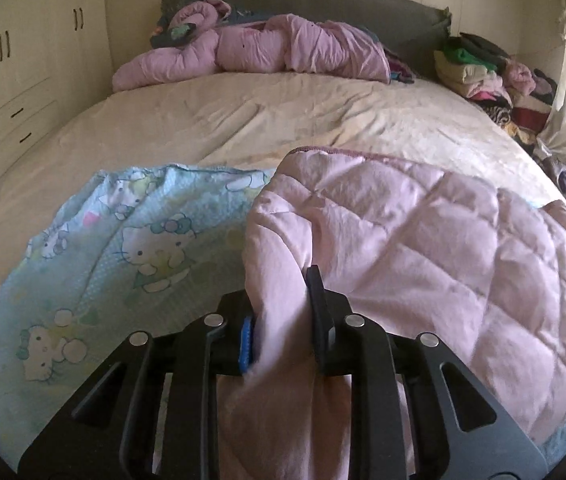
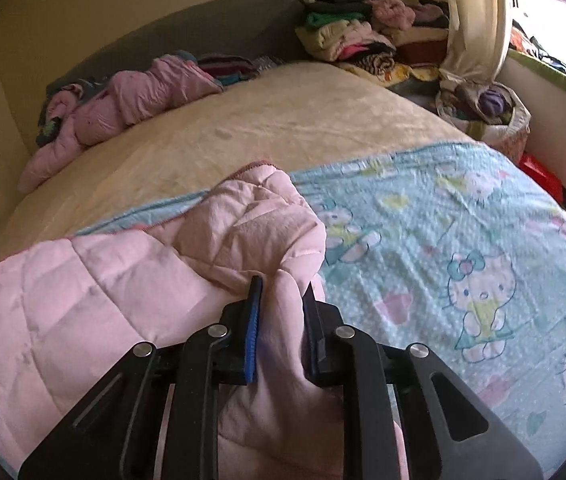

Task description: Fold large clothes

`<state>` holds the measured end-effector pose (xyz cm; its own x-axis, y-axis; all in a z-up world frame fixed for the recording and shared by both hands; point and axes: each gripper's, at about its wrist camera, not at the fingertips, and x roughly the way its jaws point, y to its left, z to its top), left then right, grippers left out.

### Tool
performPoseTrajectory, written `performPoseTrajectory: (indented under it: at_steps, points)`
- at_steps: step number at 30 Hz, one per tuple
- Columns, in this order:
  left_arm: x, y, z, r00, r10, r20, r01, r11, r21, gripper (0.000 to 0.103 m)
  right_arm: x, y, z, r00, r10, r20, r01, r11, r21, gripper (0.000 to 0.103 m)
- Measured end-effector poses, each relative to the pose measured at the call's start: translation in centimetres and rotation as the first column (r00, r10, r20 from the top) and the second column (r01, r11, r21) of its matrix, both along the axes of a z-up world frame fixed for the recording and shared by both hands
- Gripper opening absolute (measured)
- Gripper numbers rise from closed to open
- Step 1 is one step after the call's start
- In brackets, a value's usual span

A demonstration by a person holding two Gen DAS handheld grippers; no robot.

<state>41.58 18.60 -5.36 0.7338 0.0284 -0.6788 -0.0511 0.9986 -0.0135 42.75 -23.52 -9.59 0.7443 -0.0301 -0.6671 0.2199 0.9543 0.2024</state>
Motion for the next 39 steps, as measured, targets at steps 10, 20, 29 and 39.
performPoseTrajectory:
  at_steps: [10, 20, 29, 39]
  points:
    - [0.9, 0.5, -2.1, 0.999, 0.013, -0.043, -0.014, 1.0, -0.02, 0.018, 1.8, -0.2, -3.4, 0.993, -0.021, -0.113, 0.02, 1.0, -0.007, 0.028]
    - [-1.0, 0.9, -1.5, 0.998, 0.05, -0.049, -0.052, 0.998, -0.035, 0.055, -0.1, -0.5, -1.7, 0.991, -0.063, -0.122, 0.06, 0.998, -0.033, 0.058]
    - [-7.2, -5.1, 0.7, 0.998, -0.068, -0.005, 0.068, 0.998, 0.004, 0.084, -9.0, 8.1, 3.3, 0.968, 0.247, 0.048, -0.24, 0.964, -0.112, 0.086]
    - [-6.4, -6.7, -3.4, 0.993, -0.064, -0.095, 0.067, 0.997, 0.025, 0.094, -6.5, 10.4, -2.0, 0.945, 0.278, -0.17, -0.28, 0.96, 0.009, 0.097]
